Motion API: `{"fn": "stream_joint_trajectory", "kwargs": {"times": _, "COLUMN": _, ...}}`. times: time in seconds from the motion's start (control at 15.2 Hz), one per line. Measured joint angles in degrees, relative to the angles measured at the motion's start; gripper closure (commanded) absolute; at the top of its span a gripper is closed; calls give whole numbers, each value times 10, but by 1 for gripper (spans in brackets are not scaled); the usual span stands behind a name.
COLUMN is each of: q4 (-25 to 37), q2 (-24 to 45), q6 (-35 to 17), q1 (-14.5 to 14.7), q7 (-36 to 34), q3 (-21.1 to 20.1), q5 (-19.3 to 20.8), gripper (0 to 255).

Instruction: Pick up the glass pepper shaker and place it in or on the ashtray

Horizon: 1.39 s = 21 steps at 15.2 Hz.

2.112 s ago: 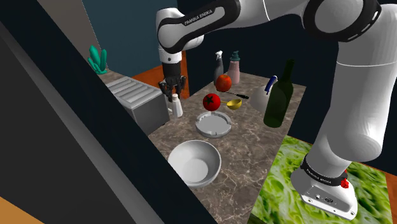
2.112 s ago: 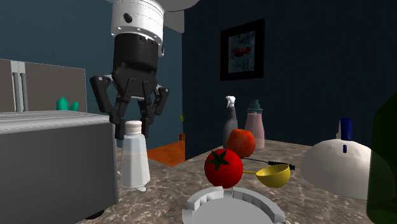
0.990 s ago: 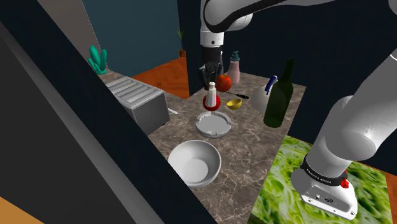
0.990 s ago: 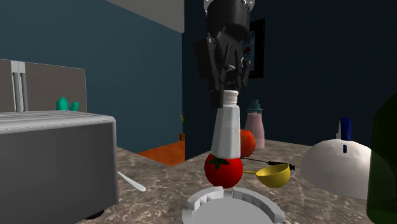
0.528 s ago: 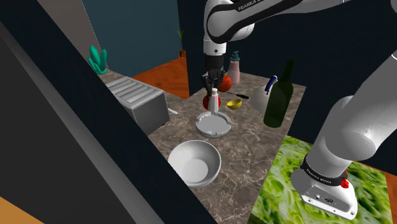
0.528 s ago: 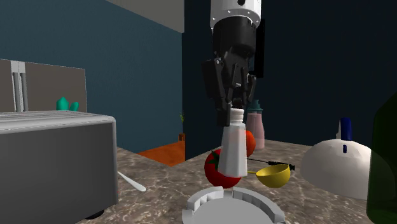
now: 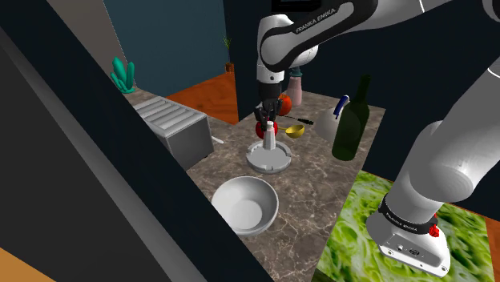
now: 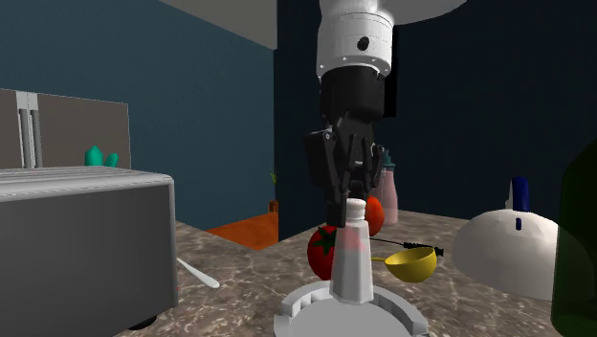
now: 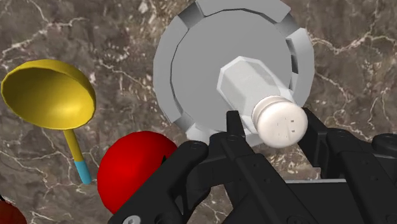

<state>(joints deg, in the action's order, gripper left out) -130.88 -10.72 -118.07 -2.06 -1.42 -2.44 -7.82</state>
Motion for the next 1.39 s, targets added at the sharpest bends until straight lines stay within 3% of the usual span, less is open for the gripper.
{"fn": "stream_joint_trajectory", "kwargs": {"times": 0.4, "q4": -26, "q2": 19, "q6": -46, "q1": 1, "q7": 5, "q3": -1, "q5": -3, "gripper": 255}}
{"fn": "stream_joint_trajectory", "kwargs": {"times": 0.79, "q4": -28, "q2": 23, "q6": -51, "q1": 1, "q7": 5, "q3": -2, "q5": -4, "gripper": 255}}
{"fn": "stream_joint_trajectory", "kwargs": {"times": 0.86, "q4": -28, "q2": 23, "q6": -51, "q1": 1, "q7": 5, "q3": -2, "q5": -4, "gripper": 0}}
{"fn": "stream_joint_trajectory", "kwargs": {"times": 1.25, "q4": -28, "q2": 23, "q6": -51, "q1": 1, "q7": 5, "q3": -2, "q5": -4, "gripper": 0}}
{"fn": "stream_joint_trajectory", "kwargs": {"times": 1.39, "q4": -12, "q2": 15, "q6": -27, "q1": 0, "q7": 4, "q3": 0, "q5": -1, "gripper": 0}}
